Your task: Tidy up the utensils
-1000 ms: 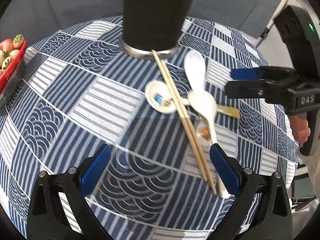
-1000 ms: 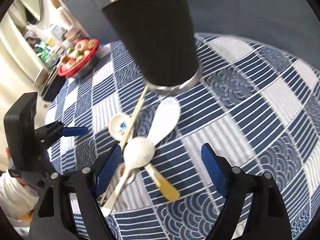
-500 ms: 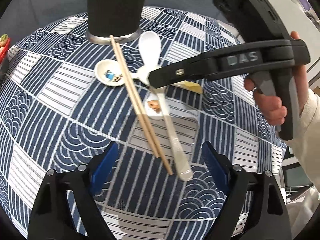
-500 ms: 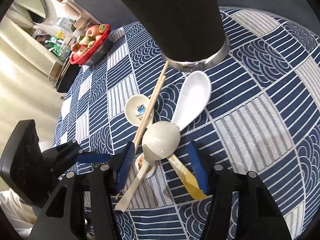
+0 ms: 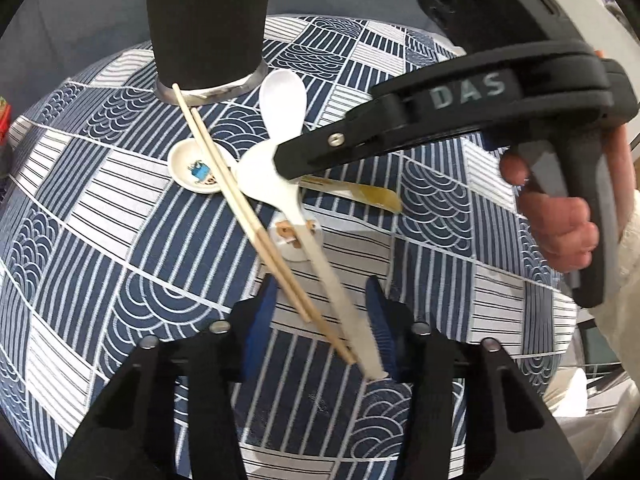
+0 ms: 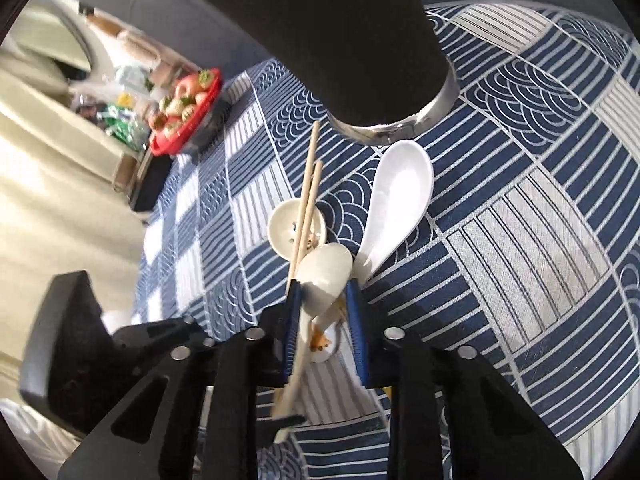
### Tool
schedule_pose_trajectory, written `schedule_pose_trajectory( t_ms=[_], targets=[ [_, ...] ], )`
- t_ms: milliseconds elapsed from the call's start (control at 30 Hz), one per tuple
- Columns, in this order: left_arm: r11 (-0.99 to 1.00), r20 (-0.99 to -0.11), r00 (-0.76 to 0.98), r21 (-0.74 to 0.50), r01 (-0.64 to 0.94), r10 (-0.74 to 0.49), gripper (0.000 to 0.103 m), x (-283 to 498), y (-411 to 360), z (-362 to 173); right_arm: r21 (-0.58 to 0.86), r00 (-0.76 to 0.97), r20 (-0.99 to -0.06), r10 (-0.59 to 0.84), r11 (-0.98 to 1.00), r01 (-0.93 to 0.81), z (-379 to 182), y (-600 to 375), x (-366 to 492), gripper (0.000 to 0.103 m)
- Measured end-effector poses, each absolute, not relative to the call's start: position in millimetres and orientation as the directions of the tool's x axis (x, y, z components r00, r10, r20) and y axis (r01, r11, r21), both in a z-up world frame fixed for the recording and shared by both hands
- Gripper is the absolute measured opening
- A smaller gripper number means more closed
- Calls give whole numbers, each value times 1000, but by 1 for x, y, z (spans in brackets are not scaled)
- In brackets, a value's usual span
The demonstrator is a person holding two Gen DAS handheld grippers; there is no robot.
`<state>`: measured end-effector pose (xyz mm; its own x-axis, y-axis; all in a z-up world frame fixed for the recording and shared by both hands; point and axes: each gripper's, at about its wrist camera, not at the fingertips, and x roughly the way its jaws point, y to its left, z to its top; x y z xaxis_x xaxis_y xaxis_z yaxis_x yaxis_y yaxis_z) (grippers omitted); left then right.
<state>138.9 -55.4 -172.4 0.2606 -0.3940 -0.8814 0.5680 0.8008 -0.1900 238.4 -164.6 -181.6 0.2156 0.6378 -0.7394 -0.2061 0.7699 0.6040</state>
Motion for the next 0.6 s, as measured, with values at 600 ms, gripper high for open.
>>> schedule_pose_trajectory(
  t_ms=[600],
  targets=[
    [834,-888,209,-271,480,-409,13,176,-60,-182,751,206,-615,761,645,-140,-178,-164,235,4]
  ],
)
